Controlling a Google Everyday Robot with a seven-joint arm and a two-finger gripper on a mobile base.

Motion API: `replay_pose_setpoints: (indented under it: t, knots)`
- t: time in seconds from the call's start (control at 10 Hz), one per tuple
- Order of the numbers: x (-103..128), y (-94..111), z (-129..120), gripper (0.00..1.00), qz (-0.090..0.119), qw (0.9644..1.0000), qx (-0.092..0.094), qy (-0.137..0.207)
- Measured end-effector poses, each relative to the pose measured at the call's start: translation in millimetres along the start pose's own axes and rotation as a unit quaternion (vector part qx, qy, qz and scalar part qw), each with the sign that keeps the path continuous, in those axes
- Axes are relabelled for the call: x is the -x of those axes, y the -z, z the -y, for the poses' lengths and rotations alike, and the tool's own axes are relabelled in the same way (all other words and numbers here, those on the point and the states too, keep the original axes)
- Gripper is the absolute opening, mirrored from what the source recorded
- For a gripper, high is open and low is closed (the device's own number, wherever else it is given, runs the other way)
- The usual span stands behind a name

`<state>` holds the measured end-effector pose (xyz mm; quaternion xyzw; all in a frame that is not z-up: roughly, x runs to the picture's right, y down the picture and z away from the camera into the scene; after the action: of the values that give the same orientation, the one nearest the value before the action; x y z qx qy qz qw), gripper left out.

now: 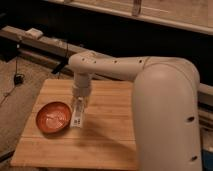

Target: Place the bottle in the ceramic bowl

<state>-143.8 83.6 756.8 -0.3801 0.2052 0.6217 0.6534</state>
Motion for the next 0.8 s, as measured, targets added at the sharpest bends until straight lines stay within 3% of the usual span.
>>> replay_pose_setpoints:
  t: [0.4,0.8]
  knots:
    - [24.8,-0.8,-49.9,0.14,0.001,0.9984,0.018,0.055]
    - [36.4,-11.8,-93.7,0.14,-0.002,0.9938,0.035,0.106]
